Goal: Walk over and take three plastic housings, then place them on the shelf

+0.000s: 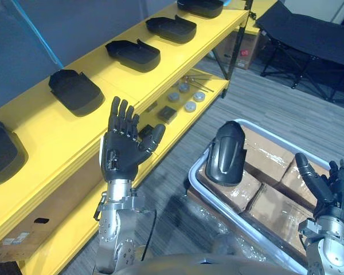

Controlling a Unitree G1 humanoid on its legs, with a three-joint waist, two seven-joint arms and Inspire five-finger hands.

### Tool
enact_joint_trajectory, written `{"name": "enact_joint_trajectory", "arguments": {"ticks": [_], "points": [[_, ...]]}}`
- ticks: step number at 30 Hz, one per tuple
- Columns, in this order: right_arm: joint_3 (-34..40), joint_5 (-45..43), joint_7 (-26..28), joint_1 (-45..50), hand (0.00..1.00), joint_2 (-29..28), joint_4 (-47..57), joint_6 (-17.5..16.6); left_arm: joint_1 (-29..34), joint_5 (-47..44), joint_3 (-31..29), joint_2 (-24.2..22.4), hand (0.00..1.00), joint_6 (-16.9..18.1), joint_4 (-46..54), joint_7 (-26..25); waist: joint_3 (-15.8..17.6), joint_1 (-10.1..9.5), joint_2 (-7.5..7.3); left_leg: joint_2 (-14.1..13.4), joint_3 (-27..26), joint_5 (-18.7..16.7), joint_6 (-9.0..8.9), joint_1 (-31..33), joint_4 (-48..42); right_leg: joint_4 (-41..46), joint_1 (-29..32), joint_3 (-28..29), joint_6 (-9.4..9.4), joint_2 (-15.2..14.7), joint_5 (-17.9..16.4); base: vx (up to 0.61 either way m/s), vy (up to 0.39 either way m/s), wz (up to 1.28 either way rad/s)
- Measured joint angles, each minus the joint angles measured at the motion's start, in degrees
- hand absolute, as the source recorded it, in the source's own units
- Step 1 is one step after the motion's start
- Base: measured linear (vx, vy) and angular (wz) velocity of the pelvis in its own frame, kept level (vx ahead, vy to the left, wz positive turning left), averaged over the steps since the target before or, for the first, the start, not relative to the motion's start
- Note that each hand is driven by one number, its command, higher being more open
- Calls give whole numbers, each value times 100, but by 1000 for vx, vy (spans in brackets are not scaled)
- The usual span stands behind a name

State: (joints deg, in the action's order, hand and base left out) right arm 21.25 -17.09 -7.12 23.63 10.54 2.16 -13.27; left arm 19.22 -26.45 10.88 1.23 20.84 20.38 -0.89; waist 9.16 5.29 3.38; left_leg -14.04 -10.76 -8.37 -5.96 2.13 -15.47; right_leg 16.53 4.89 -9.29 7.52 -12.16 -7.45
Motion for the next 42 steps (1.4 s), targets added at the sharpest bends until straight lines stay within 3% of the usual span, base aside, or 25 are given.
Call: {"name": "enact_joint_trajectory", "arguments": {"ticks": [3, 9, 13, 16, 21, 24, 29, 38, 39, 42], "points": [[-435, 116, -93, -280, 100, -4, -20, 50, -105, 2, -60, 259, 100, -23, -121, 164, 64, -188, -72, 200, -1, -96, -202, 62, 187, -341, 211, 267, 111, -10, 435, -119, 96, -37], [-850, 1033, -592, -1356, 100, 18, -1006, 303, -447, 4, -248, 684, 100, -97, -314, 397, 474, -367, -285, 239, 94, -448, -201, 614, -647, -1206, 56, 302, 186, -26, 1111, -164, 120, -13], [-997, 1563, -1420, -2719, 100, 588, -2366, 781, -1101, 29, 6, 801, 100, -96, -314, 588, 936, -506, -99, 235, 267, -544, -124, 1173, -1259, -1453, 163, 259, 249, -19, 1423, -105, 75, 6], [-1070, 1688, -1964, -3782, 100, 837, -3133, 1232, -1579, 101, 331, 987, 100, -98, -307, 729, 1282, -596, -83, 239, 379, -549, -90, 1481, -1477, -1668, 210, 196, 244, 3, 1645, -109, 49, 10], [-1192, 1689, -2428, -4597, 100, 1239, -3397, 1633, -1748, 403, 610, 1067, 100, -131, -356, 880, 1425, -831, -119, 253, 484, -562, -56, 1833, -1668, -1699, 396, 135, 260, 7, 1732, -54, 16, 8], [-1366, 1694, -2474, -4970, 100, 1463, -3621, 1698, -1752, 351, 629, 1065, 100, -232, -543, 975, 1451, -857, -117, 275, 591, -566, -44, 1961, -1778, -1693, 406, 32, 261, 6, 1732, -11, 5, 14], [-1576, 1884, -2479, -5818, 100, 1867, -4316, 2112, -1813, 334, 662, 1060, 100, -254, -1003, 1026, 1682, -1012, -56, 284, 720, -587, -11, 2201, -1942, -1618, 529, -60, 281, 6, 1745, -53, 2, 8], [-1744, 1846, -2474, -6539, 100, 2425, -5761, 3284, -1862, 149, 729, 991, 100, -241, -1350, 833, 1887, -1244, 258, 305, 864, -570, 19, 2392, -2048, -1515, 613, -256, 281, 4, 1744, -23, 0, 7], [-1744, 1832, -2474, -6570, 0, 2496, -5834, 3382, -1863, 136, 730, 965, 100, -241, -1366, 817, 1905, -1247, 308, 311, 896, -569, 21, 2452, -2072, -1498, 642, -307, 281, 1, 1744, -45, 5, 9], [-1741, 1792, -2474, -6799, 0, 2692, -5976, 3506, -1857, 125, 740, 867, 100, -239, -1440, 752, 1944, -1290, 393, 318, 912, -553, 46, 2589, -2134, -1387, 796, -319, 279, -16, 1741, -51, 17, 3]]}}
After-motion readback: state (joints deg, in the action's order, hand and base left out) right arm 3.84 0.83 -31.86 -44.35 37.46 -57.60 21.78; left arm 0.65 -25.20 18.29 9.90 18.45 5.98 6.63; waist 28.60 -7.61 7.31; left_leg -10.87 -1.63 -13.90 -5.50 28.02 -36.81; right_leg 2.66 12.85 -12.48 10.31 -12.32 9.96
